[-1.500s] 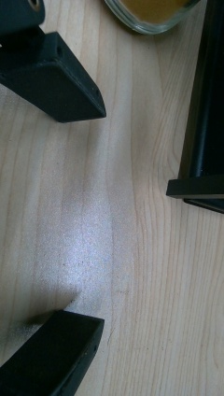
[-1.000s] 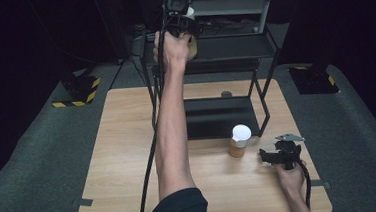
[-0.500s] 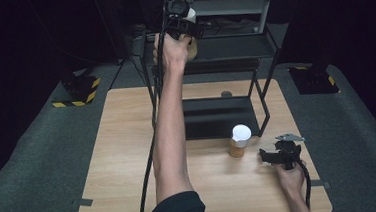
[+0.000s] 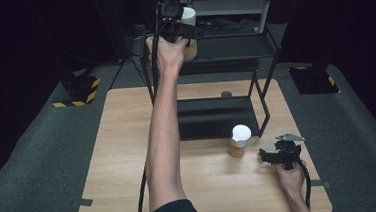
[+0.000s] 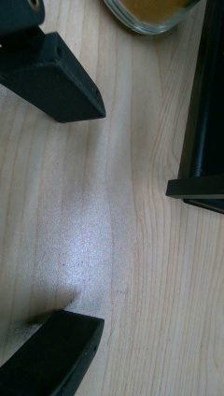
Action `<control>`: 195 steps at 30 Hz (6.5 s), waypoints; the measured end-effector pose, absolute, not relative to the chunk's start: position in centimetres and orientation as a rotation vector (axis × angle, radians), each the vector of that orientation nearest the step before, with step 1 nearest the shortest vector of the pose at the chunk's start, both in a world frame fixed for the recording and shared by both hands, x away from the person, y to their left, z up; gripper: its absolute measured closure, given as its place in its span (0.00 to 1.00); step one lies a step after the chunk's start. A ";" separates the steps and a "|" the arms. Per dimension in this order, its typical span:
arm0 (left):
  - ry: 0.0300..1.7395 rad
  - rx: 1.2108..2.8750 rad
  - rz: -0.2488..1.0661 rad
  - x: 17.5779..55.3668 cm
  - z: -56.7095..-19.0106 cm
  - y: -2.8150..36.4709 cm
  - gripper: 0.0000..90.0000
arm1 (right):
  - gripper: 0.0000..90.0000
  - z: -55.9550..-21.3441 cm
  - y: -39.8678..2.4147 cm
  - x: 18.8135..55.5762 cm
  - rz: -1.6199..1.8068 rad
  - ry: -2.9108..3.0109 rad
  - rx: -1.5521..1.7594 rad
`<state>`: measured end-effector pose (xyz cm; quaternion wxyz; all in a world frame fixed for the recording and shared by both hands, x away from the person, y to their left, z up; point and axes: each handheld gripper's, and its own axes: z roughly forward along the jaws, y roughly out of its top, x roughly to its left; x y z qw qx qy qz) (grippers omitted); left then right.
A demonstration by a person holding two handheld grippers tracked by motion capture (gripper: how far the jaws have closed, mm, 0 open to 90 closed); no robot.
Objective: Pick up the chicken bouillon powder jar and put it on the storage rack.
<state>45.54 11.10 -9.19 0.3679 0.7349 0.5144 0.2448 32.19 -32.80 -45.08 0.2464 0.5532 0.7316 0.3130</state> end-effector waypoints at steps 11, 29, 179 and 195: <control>1.258 1.895 0.649 42.5 -9.6 12.8 0.04 | 0.02 -45.1 -32.8 32.2 0.851 1.996 1.510; 1.232 1.861 0.637 39.7 -11.2 15.0 0.03 | 0.02 -45.1 -32.8 32.2 0.852 1.996 1.510; 1.340 1.969 0.456 34.5 -42.3 15.8 0.03 | 0.02 -45.1 -32.7 32.2 0.850 1.994 1.509; 1.376 1.990 0.484 34.5 -44.5 14.9 0.03 | 0.02 -45.1 -32.7 32.2 0.850 1.994 1.510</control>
